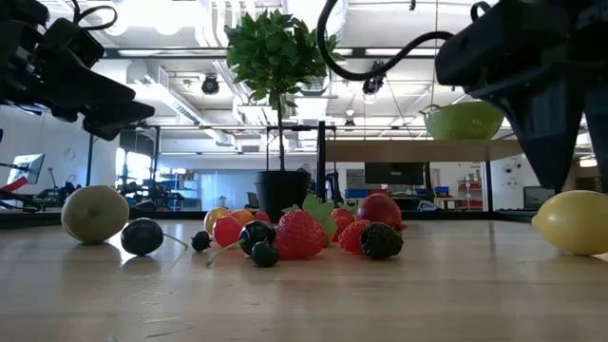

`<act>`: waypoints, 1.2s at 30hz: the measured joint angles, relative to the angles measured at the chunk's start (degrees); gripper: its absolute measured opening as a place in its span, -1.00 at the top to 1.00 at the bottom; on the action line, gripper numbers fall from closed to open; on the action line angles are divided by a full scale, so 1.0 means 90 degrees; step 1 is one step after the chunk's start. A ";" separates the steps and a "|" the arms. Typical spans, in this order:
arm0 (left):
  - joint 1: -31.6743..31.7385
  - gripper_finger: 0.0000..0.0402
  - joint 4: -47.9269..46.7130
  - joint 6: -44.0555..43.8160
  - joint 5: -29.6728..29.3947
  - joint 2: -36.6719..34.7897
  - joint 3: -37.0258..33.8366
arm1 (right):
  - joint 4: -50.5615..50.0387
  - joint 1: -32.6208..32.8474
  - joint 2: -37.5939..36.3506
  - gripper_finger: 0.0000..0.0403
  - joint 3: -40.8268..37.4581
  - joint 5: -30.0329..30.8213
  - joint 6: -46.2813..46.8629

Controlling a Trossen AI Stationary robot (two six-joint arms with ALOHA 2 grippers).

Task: Pick & Place Fruit
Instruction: Put the lemon into the green strainer bowl on the shelf

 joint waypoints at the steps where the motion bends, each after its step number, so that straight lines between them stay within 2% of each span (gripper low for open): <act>1: 0.0001 -0.14 0.0001 0.0000 0.0000 -0.0002 -0.0001 | 0.0043 -0.0006 -0.0001 -0.49 -0.0021 0.0005 -0.0018; 13: -0.0001 -0.14 0.0001 0.0000 0.0001 0.0000 -0.0001 | 0.0958 -0.0107 -0.0007 -0.54 -0.0643 0.0022 -0.0174; 25: -0.0001 -0.14 0.0001 -0.0001 0.0000 0.0000 -0.0002 | 0.1797 -0.0141 -0.0010 -0.32 -0.1356 -0.0087 -0.0187; 36: 0.0000 -0.14 0.0001 0.0000 0.0001 0.0000 0.0000 | 0.1997 -0.0138 -0.0020 -0.05 -0.1421 -0.0119 -0.0294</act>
